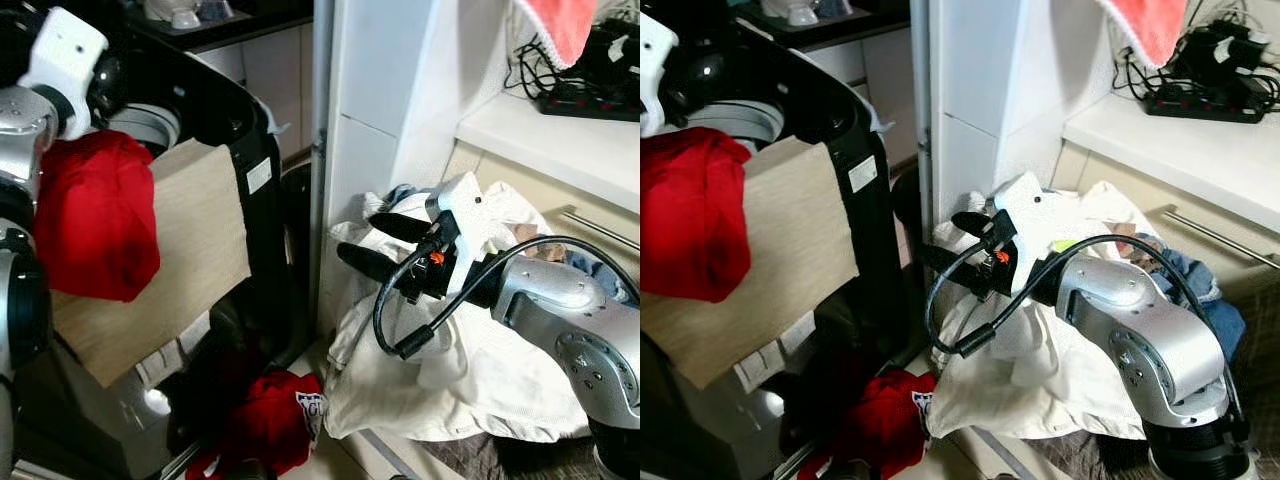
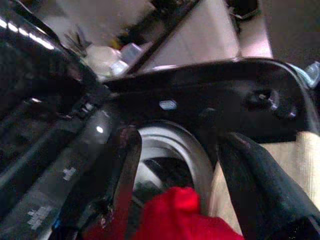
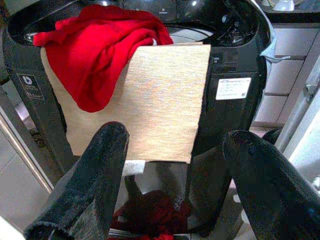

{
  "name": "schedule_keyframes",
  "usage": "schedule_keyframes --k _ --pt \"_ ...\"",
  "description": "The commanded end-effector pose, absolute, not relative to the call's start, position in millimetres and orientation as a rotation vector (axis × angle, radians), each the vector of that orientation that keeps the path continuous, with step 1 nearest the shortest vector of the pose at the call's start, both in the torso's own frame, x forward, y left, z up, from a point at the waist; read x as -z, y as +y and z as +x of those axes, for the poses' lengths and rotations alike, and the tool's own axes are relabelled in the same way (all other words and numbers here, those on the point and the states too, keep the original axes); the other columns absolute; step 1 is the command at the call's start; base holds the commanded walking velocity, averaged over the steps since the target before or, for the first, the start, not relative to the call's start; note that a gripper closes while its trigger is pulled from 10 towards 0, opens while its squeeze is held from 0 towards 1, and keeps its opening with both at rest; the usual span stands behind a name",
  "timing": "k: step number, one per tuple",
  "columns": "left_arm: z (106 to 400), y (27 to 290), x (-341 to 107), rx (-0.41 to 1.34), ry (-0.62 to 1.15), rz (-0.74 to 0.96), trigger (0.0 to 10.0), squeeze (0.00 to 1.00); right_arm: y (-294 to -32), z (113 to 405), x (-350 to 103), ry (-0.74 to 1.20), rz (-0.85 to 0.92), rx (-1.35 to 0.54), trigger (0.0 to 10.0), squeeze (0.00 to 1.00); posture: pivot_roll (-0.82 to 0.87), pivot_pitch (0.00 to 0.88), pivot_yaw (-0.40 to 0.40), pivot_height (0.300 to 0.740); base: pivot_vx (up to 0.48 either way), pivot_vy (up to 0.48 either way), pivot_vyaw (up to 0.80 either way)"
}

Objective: Clothes washing

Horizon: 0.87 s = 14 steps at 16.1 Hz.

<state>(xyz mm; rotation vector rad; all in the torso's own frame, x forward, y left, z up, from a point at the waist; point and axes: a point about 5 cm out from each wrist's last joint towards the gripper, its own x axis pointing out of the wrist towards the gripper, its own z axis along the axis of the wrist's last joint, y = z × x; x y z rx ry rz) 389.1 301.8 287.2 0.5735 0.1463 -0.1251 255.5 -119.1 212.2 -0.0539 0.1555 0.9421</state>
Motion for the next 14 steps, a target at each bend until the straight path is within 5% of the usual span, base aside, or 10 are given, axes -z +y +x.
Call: schedule_keyframes --k 1,7,11,14 --pt "388 302 -281 0.161 0.234 0.592 10.0 0.00 -115 258 -220 0.120 -0.068 -0.957 10.0 0.00 -0.09 0.000 0.018 0.740 0.000 0.000 0.00" --pt "365 335 -233 0.156 0.612 0.773 10.0 0.00 -102 264 -223 0.100 -0.074 -1.021 10.0 0.00 -0.06 0.000 0.000 0.740 0.000 0.000 0.00" --pt "357 334 -186 0.122 0.657 0.755 10.0 0.00 -97 266 -225 0.085 -0.072 -1.032 10.0 0.00 -0.05 0.000 -0.004 0.740 0.000 0.000 0.00" --pt "357 336 -174 -0.087 0.505 0.827 10.0 0.00 -93 268 -224 0.070 -0.077 -1.027 10.0 0.00 -0.05 0.000 0.000 0.740 0.000 0.000 0.00"
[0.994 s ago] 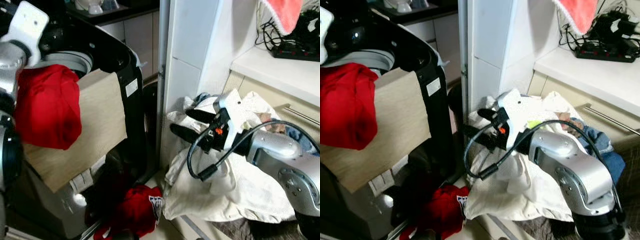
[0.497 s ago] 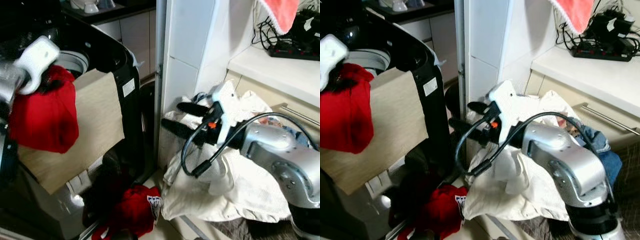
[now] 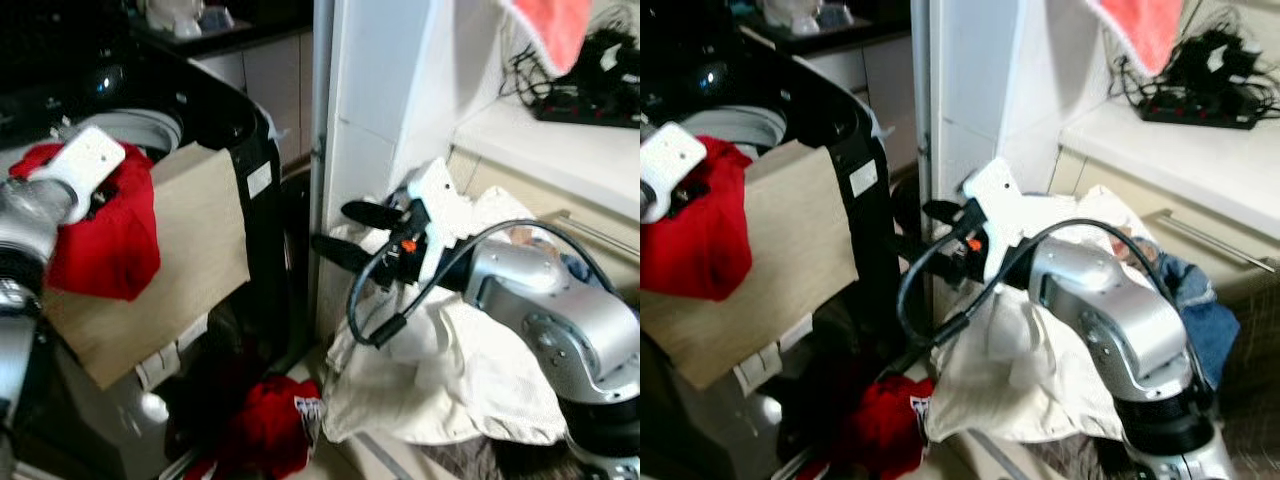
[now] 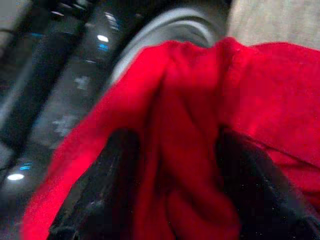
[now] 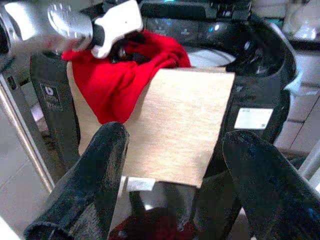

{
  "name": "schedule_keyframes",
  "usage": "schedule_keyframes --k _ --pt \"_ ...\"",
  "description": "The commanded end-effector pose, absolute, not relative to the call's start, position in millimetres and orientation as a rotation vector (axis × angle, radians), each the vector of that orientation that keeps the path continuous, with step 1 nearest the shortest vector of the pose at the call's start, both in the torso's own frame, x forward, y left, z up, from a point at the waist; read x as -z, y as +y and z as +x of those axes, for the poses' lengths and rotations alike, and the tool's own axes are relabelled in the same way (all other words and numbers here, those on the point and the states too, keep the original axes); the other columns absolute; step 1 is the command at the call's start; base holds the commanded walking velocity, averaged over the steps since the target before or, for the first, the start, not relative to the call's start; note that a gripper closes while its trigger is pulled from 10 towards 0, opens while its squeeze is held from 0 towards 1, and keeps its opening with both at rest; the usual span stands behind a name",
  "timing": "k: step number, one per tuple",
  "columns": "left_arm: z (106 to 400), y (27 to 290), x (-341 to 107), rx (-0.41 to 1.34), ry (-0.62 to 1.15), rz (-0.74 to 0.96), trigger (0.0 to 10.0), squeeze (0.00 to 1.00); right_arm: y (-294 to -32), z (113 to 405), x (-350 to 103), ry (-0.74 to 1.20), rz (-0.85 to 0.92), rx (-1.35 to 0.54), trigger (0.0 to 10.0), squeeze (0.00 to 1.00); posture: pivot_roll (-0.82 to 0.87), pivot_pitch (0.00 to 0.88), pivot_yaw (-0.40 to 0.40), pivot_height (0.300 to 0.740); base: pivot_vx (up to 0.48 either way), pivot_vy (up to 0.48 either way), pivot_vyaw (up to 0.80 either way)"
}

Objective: Clothes washing

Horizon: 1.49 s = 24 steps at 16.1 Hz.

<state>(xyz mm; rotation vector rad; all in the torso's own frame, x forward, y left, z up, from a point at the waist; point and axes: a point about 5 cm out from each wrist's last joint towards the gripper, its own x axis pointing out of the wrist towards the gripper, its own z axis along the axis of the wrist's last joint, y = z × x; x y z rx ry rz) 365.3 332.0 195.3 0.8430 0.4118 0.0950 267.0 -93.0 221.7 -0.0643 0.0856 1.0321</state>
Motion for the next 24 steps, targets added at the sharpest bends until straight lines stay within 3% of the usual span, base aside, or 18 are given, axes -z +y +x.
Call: schedule_keyframes --k 1,4,7,10,11,12,13,14,19,21,24 --pt "360 338 -185 -0.172 0.414 0.903 10.0 0.00 -93 269 -225 0.063 -0.074 -1.019 10.0 0.00 -0.05 0.000 0.002 0.740 0.000 0.000 0.00" --pt "371 337 -231 -0.316 0.205 1.134 10.0 0.00 -95 273 -227 0.047 -0.079 -0.988 10.0 0.00 -0.06 0.000 0.014 0.740 0.000 0.000 0.00" --pt "378 328 -281 -0.379 -0.008 1.191 10.0 0.00 -98 275 -228 0.036 -0.080 -0.960 10.0 0.00 -0.06 0.000 0.022 0.740 0.000 0.000 0.00" --pt "368 321 -360 -0.590 -0.382 1.288 10.0 0.00 -103 279 -227 0.027 -0.075 -0.901 10.0 0.00 -0.05 0.000 0.022 0.740 0.000 0.000 0.00" --pt "366 321 -367 -0.599 -0.401 1.272 10.0 0.00 -104 281 -227 0.025 -0.072 -0.887 10.0 0.00 -0.05 0.000 0.022 0.740 0.000 0.000 0.00" --pt "368 322 -366 -0.570 -0.376 1.228 10.0 0.00 -104 281 -227 0.023 -0.070 -0.886 10.0 0.00 -0.05 0.000 0.023 0.740 0.000 0.000 0.00" --pt "378 322 -343 -0.377 -0.180 0.947 10.0 0.00 -104 280 -229 0.021 -0.053 -0.899 10.0 0.00 -0.05 0.000 0.021 0.740 0.000 0.000 0.00" --pt "387 310 -308 -0.047 -0.008 0.605 10.0 0.00 -103 276 -227 0.034 -0.047 -0.934 10.0 0.00 -0.05 0.000 0.024 0.740 0.000 0.000 0.00" --pt "371 310 -243 0.382 0.421 0.607 10.0 0.00 -102 258 -214 0.109 -0.056 -1.037 10.0 0.00 -0.05 0.000 0.017 0.740 0.000 0.000 0.00" --pt "361 327 -242 0.351 0.496 0.665 10.0 0.00 -105 254 -208 0.138 -0.061 -1.045 10.0 0.00 -0.05 0.000 0.011 0.740 0.000 0.000 0.00" --pt "352 333 -240 0.423 0.586 0.639 10.0 0.00 -106 251 -206 0.156 -0.060 -1.059 10.0 0.00 -0.05 0.000 0.011 0.740 0.000 0.000 0.00"
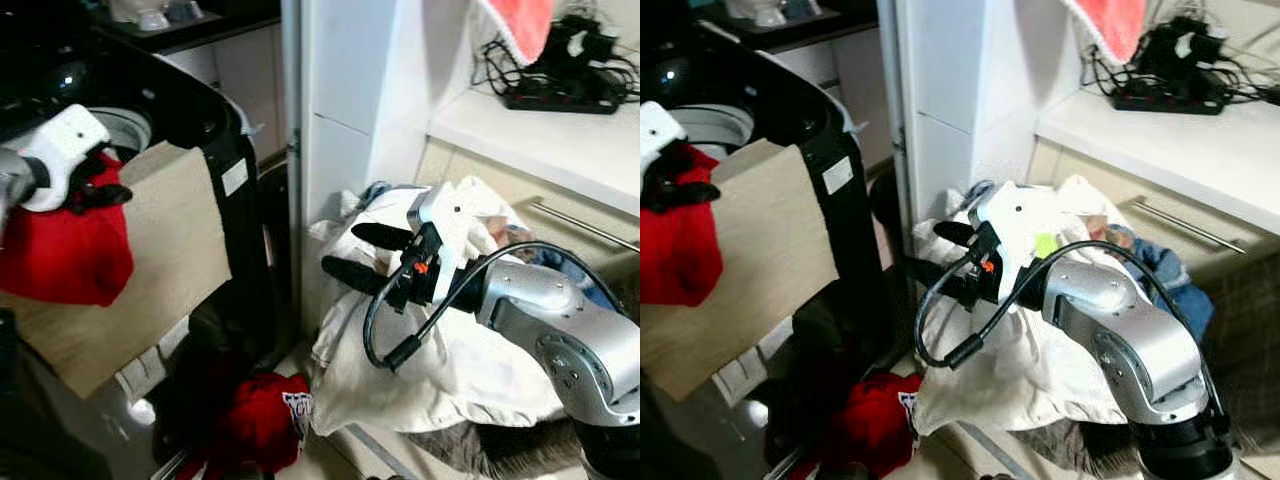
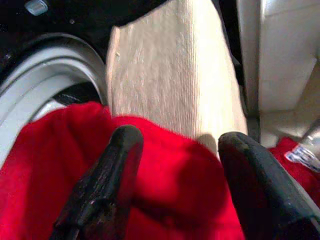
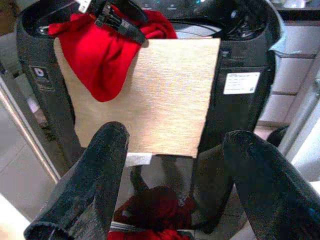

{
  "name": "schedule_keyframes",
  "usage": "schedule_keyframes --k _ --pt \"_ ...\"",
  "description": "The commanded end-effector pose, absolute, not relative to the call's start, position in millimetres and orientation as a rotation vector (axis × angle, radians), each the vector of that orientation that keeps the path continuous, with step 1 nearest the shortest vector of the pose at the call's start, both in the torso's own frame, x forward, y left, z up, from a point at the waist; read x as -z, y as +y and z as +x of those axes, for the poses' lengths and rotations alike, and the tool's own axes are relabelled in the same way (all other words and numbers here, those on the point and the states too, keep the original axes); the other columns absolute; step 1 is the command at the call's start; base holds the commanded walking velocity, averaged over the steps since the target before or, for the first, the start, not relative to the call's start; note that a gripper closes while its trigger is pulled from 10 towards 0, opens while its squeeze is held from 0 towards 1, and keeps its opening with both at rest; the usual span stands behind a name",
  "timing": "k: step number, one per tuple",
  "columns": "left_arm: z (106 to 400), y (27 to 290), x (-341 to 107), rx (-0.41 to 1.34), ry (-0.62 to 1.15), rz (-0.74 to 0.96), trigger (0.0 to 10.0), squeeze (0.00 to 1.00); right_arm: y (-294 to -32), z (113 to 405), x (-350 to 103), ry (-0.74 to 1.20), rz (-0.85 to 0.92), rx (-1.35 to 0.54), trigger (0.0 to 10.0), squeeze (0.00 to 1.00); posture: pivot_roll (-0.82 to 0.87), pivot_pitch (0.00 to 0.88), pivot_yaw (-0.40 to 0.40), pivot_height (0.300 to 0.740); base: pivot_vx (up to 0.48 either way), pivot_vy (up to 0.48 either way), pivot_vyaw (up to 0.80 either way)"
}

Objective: Clothes washing

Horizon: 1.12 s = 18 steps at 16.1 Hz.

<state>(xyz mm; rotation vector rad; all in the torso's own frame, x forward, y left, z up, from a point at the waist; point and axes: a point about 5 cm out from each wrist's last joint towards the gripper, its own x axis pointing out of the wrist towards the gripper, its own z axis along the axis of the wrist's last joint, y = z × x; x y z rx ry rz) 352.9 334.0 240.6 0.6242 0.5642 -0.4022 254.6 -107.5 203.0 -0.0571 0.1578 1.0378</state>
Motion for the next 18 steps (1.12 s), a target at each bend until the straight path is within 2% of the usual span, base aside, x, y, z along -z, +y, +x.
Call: schedule_keyframes --k 1,4,8,10,11,18 --pt "350 334 -239 0.442 0.613 0.644 10.0 0.00 -106 251 -205 0.159 -0.059 -1.063 10.0 0.00 -0.05 0.000 0.012 0.740 0.000 0.000 0.00" --pt "347 338 -240 0.431 0.643 0.653 10.0 0.00 -105 249 -205 0.163 -0.058 -1.066 10.0 0.00 -0.05 0.000 0.018 0.740 0.000 0.000 0.00" --pt "342 351 -231 0.324 0.716 0.779 10.0 0.00 -105 248 -204 0.165 -0.059 -1.068 10.0 0.00 -0.05 0.000 0.020 0.740 0.000 0.000 0.00" --pt "343 354 -232 0.260 0.685 0.783 2.0 0.00 -105 248 -205 0.164 -0.061 -1.069 10.0 0.00 -0.05 0.000 0.020 0.740 0.000 0.000 0.00" --pt "344 354 -233 0.249 0.675 0.776 0.0 0.00 -105 248 -205 0.163 -0.062 -1.069 10.0 0.00 -0.05 0.000 0.020 0.740 0.000 0.000 0.00" --pt "347 350 -239 0.272 0.643 0.759 0.0 0.00 -106 249 -206 0.158 -0.065 -1.068 10.0 0.00 -0.05 0.000 0.021 0.740 0.000 0.000 0.00"
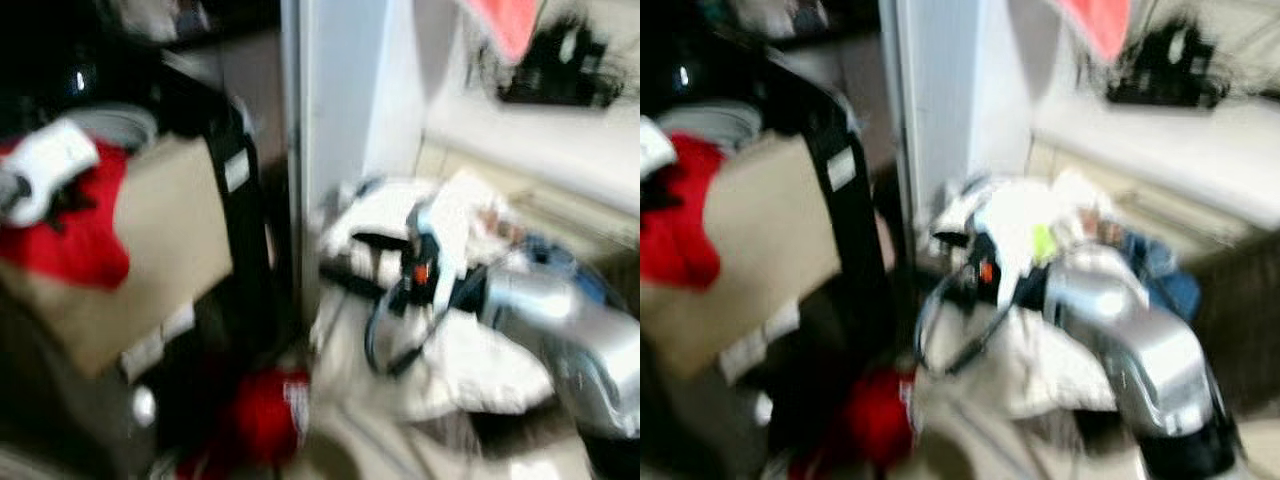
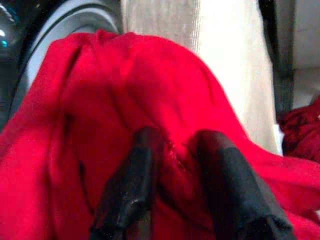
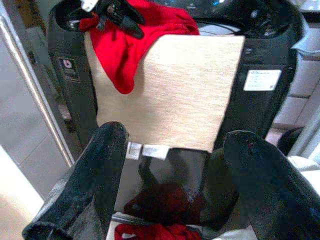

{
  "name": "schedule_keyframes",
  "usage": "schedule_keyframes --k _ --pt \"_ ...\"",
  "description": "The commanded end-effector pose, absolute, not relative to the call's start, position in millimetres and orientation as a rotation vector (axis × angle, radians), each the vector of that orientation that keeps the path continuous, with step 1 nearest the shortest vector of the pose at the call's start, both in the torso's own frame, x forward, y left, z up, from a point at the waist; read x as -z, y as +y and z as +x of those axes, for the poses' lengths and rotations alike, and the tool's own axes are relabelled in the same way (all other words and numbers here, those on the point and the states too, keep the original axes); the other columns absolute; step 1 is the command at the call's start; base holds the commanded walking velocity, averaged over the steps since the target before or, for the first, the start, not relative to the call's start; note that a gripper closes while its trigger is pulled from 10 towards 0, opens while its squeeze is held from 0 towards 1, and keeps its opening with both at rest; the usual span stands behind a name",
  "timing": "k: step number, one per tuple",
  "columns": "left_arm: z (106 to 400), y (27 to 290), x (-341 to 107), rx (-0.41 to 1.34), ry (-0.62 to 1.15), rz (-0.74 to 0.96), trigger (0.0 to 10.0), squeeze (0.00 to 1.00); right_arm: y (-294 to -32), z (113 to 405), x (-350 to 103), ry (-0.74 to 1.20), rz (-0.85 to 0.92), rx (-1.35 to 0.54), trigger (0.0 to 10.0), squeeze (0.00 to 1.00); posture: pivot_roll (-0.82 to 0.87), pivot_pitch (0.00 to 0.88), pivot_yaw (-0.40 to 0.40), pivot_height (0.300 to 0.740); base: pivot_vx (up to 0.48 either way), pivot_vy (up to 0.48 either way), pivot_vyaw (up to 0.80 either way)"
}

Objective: Clothes washing

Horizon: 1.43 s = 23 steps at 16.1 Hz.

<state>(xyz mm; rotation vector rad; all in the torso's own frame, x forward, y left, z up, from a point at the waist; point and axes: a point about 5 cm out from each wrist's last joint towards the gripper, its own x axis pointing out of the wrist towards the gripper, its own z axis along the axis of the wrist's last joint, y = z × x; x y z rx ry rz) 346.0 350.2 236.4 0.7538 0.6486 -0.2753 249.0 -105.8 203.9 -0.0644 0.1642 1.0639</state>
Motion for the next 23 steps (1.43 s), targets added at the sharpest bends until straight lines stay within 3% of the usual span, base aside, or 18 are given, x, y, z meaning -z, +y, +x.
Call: schedule_keyframes --k 1,12,13,14,15,16,17,18,19,21,23 --pt "348 345 -243 0.302 0.622 0.728 0.0 0.00 -106 249 -206 0.158 -0.065 -1.066 10.0 0.00 -0.05 0.000 0.022 0.740 0.000 0.000 0.00" --pt "357 348 -264 0.132 0.492 0.740 0.0 0.00 -108 249 -206 0.155 -0.069 -1.055 10.0 0.00 -0.05 0.000 0.029 0.740 0.000 0.000 0.00" --pt "362 344 -278 0.081 0.378 0.767 0.0 0.00 -108 250 -206 0.152 -0.068 -1.049 10.0 0.00 -0.05 0.000 0.032 0.740 0.000 0.000 0.00" --pt "373 323 -301 0.125 0.126 0.547 0.0 0.00 -109 252 -208 0.126 -0.060 -1.013 10.0 0.00 -0.05 0.000 0.035 0.740 0.000 0.000 0.00" --pt "375 315 -305 0.156 0.074 0.431 10.0 0.00 -111 258 -210 0.096 -0.056 -0.945 10.0 0.00 -0.05 0.000 0.042 0.740 0.000 0.000 0.00" --pt "376 312 -305 0.170 0.072 0.400 10.0 0.00 -112 262 -211 0.080 -0.055 -0.905 10.0 0.00 -0.05 0.000 0.042 0.740 0.000 0.000 0.00" --pt "379 296 -300 0.199 0.025 0.279 10.0 0.00 -119 278 -215 0.010 -0.043 -0.692 10.0 0.00 -0.04 0.000 0.037 0.740 0.000 0.000 0.00" --pt "380 289 -297 0.204 0.010 0.234 10.0 0.00 -122 284 -216 -0.012 -0.028 -0.609 10.0 0.00 -0.04 0.000 0.037 0.740 0.000 0.000 0.00" --pt "377 249 -288 0.192 -0.123 0.086 10.0 0.00 -122 285 -218 -0.072 -0.087 -0.490 10.0 0.00 -0.03 0.000 0.022 0.740 0.000 0.000 0.80" --pt "365 209 -266 0.162 -0.173 0.127 10.0 0.00 -122 283 -212 -0.069 -0.017 -0.372 10.0 0.00 -0.03 0.000 0.020 0.740 0.000 0.000 0.80" --pt "339 165 -232 0.256 -0.160 0.070 10.0 0.00 -114 279 -207 -0.059 -0.051 -0.390 10.0 0.00 -0.06 0.000 0.033 0.740 0.000 0.000 0.80"
